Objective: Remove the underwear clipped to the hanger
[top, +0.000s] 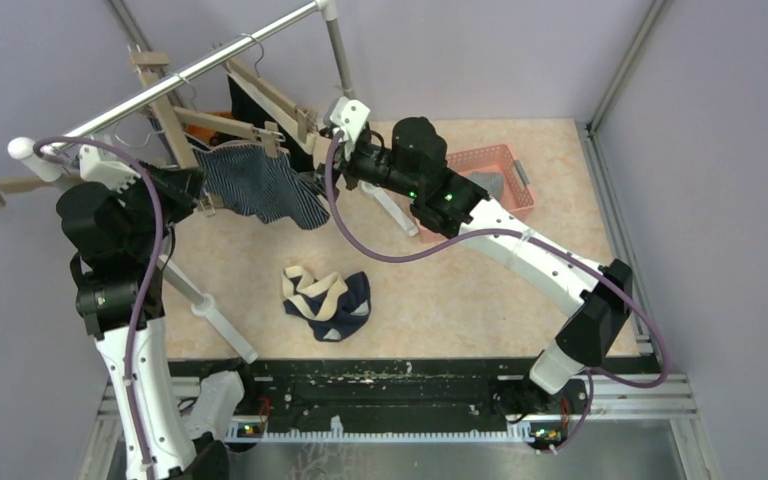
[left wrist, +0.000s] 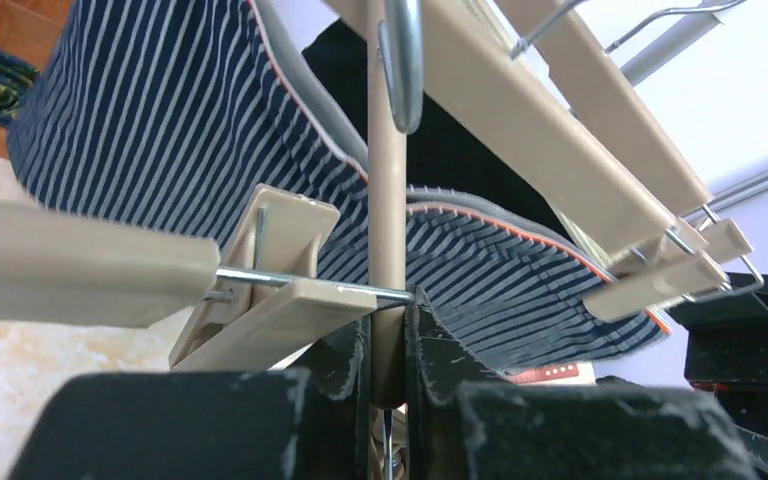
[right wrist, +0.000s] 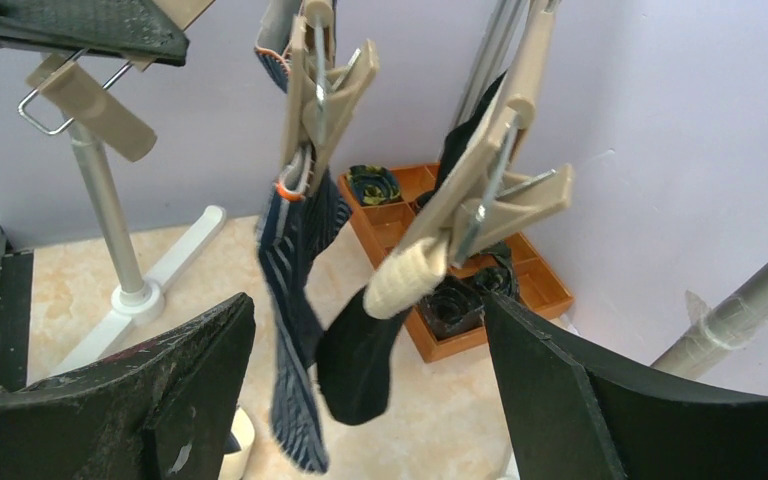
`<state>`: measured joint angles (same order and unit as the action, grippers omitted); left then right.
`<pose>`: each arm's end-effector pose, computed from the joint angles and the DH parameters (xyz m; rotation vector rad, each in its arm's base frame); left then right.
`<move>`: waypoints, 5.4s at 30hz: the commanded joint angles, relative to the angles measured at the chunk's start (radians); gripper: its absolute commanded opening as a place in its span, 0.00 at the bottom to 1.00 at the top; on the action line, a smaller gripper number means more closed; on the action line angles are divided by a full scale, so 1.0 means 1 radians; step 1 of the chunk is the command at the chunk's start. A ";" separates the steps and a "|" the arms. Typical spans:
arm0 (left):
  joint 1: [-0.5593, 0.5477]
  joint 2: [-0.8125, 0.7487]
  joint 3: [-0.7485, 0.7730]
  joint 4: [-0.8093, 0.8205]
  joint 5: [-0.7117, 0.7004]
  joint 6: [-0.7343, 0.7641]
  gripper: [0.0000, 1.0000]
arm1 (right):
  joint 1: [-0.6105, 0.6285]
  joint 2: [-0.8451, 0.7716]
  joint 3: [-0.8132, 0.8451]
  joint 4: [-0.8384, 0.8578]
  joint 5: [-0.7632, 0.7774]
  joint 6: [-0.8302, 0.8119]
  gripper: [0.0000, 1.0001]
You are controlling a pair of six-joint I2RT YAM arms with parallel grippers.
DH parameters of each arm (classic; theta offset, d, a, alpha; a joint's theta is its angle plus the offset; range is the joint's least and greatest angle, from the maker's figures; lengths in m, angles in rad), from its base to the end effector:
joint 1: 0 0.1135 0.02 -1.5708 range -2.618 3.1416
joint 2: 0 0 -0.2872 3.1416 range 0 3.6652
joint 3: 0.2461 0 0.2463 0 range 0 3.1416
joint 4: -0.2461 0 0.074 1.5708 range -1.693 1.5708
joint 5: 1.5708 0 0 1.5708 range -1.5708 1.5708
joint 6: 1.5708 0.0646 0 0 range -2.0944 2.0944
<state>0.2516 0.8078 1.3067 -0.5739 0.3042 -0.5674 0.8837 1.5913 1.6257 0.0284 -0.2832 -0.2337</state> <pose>0.1383 0.0156 0.4779 -0.4413 1.6057 -0.4901 0.2387 0.3194 0.4774 -1.0131 1.1802 0.7306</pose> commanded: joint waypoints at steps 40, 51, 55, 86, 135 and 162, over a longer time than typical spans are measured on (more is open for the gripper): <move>0.006 -0.100 -0.040 0.337 -0.062 0.264 0.00 | 0.014 -0.039 -0.007 0.062 0.045 -0.048 0.85; 0.006 -0.104 -0.097 0.311 -0.102 0.193 0.00 | 0.012 -0.057 -0.034 0.059 0.057 -0.061 0.85; 0.006 -0.119 -0.136 0.272 -0.154 0.159 0.00 | 0.013 -0.058 -0.039 0.053 0.060 -0.063 0.85; 0.006 -0.276 -0.286 0.289 -0.048 0.143 0.26 | 0.012 -0.049 -0.048 0.066 0.041 -0.044 0.85; 0.032 -0.596 0.010 -0.589 -0.567 0.113 0.34 | 0.011 -0.089 0.105 0.017 0.260 -0.249 0.89; 0.054 -0.501 -0.172 -0.531 -0.776 0.035 0.44 | -0.004 -0.034 0.230 -0.110 0.210 -0.308 0.90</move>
<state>0.2878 0.2680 1.0672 -1.0622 -0.4122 -0.5262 0.8871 1.5360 1.7760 -0.0765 -0.0540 -0.5323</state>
